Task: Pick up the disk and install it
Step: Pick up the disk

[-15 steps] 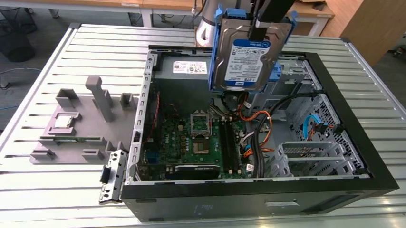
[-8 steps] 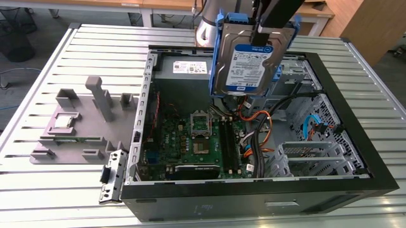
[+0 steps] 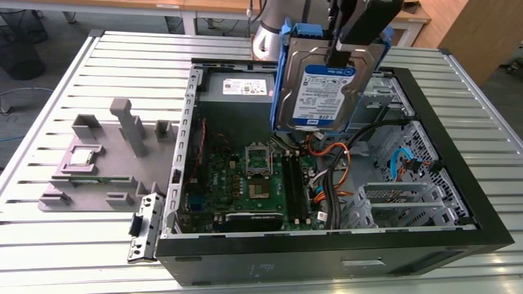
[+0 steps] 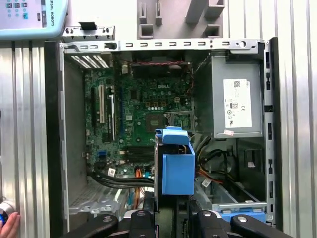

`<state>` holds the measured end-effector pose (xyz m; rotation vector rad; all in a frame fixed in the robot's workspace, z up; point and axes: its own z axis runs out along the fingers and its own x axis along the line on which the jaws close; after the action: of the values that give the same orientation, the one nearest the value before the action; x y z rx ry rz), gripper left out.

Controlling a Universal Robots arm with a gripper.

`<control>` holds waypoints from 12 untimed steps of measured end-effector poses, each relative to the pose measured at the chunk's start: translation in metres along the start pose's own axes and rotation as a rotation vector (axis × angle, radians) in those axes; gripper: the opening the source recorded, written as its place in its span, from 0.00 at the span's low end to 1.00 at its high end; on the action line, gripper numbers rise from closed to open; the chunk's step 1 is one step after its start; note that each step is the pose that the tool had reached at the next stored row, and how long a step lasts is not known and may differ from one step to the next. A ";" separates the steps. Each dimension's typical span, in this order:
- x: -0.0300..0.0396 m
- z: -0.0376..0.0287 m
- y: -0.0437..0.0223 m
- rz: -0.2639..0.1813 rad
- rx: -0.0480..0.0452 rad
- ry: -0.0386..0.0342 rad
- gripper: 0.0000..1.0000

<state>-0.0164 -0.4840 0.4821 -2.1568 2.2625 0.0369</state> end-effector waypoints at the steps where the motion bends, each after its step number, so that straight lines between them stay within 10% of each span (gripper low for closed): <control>1: 0.0017 -0.0001 -0.0002 0.000 0.0000 0.0001 0.35; 12: 0.0216 -0.0006 -0.0021 0.000 0.0000 0.0004 0.35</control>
<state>-0.0153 -0.5057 0.4821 -2.1570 2.2628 0.0364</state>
